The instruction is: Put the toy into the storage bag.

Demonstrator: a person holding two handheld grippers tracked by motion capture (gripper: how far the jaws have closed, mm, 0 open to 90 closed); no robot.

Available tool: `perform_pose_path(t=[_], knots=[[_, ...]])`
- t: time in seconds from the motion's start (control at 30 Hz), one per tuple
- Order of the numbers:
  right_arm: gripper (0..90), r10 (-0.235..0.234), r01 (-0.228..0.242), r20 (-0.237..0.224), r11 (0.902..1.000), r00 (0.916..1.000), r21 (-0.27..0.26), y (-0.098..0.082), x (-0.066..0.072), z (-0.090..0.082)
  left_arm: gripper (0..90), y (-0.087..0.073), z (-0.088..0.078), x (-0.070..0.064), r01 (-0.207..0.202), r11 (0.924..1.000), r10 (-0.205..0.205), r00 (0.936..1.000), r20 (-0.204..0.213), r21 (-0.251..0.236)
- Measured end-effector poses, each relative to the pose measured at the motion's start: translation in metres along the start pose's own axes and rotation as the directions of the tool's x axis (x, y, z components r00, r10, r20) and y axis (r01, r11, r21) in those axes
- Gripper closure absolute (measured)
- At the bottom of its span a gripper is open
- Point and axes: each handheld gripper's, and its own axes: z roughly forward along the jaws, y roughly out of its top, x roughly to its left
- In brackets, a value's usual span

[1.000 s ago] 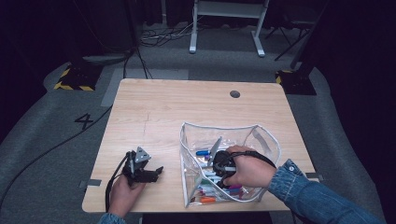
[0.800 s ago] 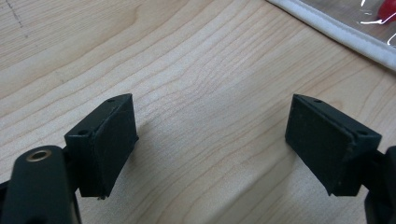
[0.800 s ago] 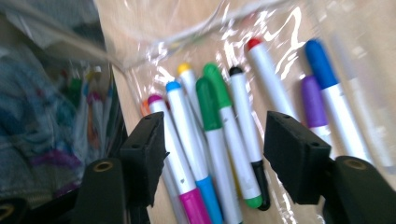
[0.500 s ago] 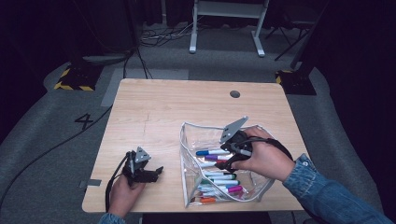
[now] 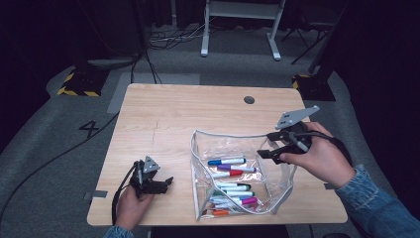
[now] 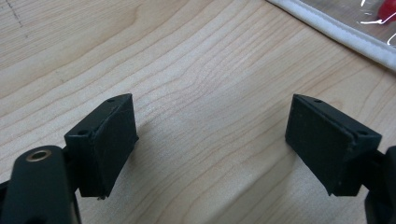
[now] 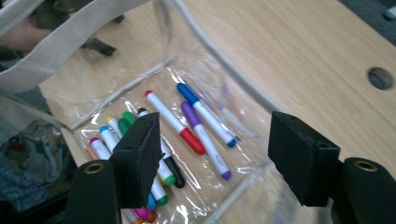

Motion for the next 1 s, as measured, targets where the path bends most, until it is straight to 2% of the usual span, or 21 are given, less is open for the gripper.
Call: perform_pose_path(t=[0.13, 0.33, 0.5, 0.57, 0.67, 0.77, 0.83, 1.0], knots=[[35.4, 0.051, -0.049, 0.04, 0.9984, 0.9979, -0.026, -0.014, -0.016, -0.017, 16.8, 0.0, 0.0, 0.0, -0.004, 1.0, 0.004, 1.0, -0.004, 0.0], [35.7, 0.133, -0.129, 0.086, 0.9901, 0.9873, -0.055, -0.041, -0.037, -0.037, 16.8, 0.001, 0.001, 0.0, 0.004, 1.0, -0.004, 1.0, 0.002, 0.001], [35.8, 0.199, -0.192, 0.117, 0.9792, 0.973, -0.066, -0.065, -0.054, -0.048, 16.8, 0.001, 0.001, 0.0, 0.005, 1.0, -0.005, 1.0, 0.002, 0.001], [36.8, 0.236, -0.229, 0.127, 0.9709, 0.9633, -0.071, -0.077, -0.061, -0.049, 16.8, 0.001, 0.001, 0.0, 0.005, 1.0, -0.005, 1.0, 0.002, 0.001], [36.6, 0.271, -0.262, 0.145, 0.9621, 0.9518, -0.077, -0.091, -0.069, -0.048, 16.8, 0.001, 0.001, 0.0, 0.005, 1.0, -0.005, 1.0, 0.002, 0.001], [36.3, 0.316, -0.31, 0.146, 0.9486, 0.9374, -0.066, -0.11, -0.076, -0.04, 16.8, 0.001, 0.001, 0.0, 0.005, 1.0, -0.005, 1.0, 0.001, 0.002], [35.7, 0.326, -0.322, 0.154, 0.9453, 0.9327, -0.051, -0.121, -0.079, -0.034, 16.8, 0.001, 0.001, 0.0, 0.005, 1.0, -0.005, 1.0, -0.001, 0.002], [33.9, 0.379, -0.385, 0.157, 0.9229, 0.9121, 0.01, -0.152, -0.085, -0.009, 16.8, 0.001, 0.001, 0.0, 0.007, 1.0, -0.007, 1.0, 0.002, 0.001]])
